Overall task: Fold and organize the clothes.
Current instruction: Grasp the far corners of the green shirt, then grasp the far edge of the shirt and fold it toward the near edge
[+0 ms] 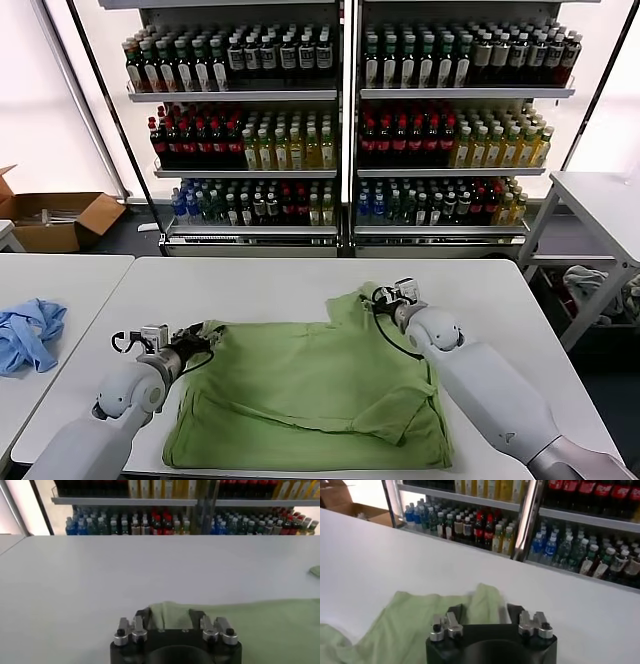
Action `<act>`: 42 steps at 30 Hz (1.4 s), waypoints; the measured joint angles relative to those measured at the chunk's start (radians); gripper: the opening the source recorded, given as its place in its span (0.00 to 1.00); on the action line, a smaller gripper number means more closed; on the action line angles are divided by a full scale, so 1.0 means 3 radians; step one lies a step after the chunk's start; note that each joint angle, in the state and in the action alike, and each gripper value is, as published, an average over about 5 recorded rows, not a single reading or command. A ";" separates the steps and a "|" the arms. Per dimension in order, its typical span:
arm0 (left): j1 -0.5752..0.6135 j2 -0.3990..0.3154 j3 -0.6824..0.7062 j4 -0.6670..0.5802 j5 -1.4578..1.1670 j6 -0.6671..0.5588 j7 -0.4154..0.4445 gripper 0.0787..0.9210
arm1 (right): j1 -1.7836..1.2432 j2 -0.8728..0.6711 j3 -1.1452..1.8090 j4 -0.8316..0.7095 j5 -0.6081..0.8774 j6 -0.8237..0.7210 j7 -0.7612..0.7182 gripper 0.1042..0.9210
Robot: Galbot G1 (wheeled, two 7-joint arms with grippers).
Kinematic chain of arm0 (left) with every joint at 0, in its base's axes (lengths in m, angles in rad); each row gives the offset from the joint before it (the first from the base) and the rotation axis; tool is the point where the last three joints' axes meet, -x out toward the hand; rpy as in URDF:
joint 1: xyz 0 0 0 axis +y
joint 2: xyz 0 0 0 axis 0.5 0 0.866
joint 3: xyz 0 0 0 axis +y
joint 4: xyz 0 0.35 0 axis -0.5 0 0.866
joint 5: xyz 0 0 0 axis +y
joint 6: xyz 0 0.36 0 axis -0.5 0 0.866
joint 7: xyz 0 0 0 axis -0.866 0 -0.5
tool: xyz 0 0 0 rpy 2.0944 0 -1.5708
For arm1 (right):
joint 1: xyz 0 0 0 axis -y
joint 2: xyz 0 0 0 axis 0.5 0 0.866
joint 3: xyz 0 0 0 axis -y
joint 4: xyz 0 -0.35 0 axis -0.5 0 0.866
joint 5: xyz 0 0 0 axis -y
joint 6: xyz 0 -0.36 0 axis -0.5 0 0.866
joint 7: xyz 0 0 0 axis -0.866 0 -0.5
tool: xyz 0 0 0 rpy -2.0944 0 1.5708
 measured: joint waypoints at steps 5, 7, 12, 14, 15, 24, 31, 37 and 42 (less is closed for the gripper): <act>0.0022 0.0005 -0.0002 -0.0027 0.0025 -0.0001 0.0051 0.30 | -0.0031 -0.0008 -0.0006 0.0020 -0.0014 0.0014 -0.0042 0.40; 0.0026 0.0006 -0.0004 -0.0033 0.0043 -0.0004 0.0073 0.23 | -0.0045 -0.0017 -0.0006 0.0033 -0.0017 0.0025 -0.0056 0.32; 0.0040 0.0015 -0.0009 -0.0053 0.0080 -0.0028 0.0119 0.06 | -0.0084 -0.0046 0.0004 0.0072 -0.0025 0.0061 -0.0075 0.14; 0.0049 0.0022 -0.0017 -0.0066 0.0086 -0.0044 0.0127 0.02 | -0.0099 -0.0059 0.0011 0.0089 -0.0027 0.0082 -0.0072 0.08; 0.0055 0.0026 -0.0023 -0.0074 0.0087 -0.0053 0.0129 0.01 | -0.0107 -0.0066 0.0016 0.0099 -0.0028 0.0096 -0.0069 0.05; 0.0146 0.0108 -0.0122 -0.0224 0.0081 -0.0219 0.0138 0.00 | -0.0200 -0.0225 0.0129 0.0347 0.0044 0.0207 -0.0017 0.01; 0.0343 0.0208 -0.0238 -0.0457 0.0139 -0.0378 0.0082 0.00 | -0.0421 -0.0494 0.0286 0.0798 0.0091 0.0316 0.0027 0.01; 0.0613 0.0279 -0.0334 -0.0713 0.0215 -0.0492 -0.0062 0.00 | -0.0769 -0.0741 0.0557 0.1285 0.0090 0.0434 0.0012 0.01; 0.0913 0.0329 -0.0429 -0.0971 0.0306 -0.0543 -0.0214 0.00 | -0.1181 -0.0938 0.0818 0.1713 0.0045 0.0531 0.0029 0.01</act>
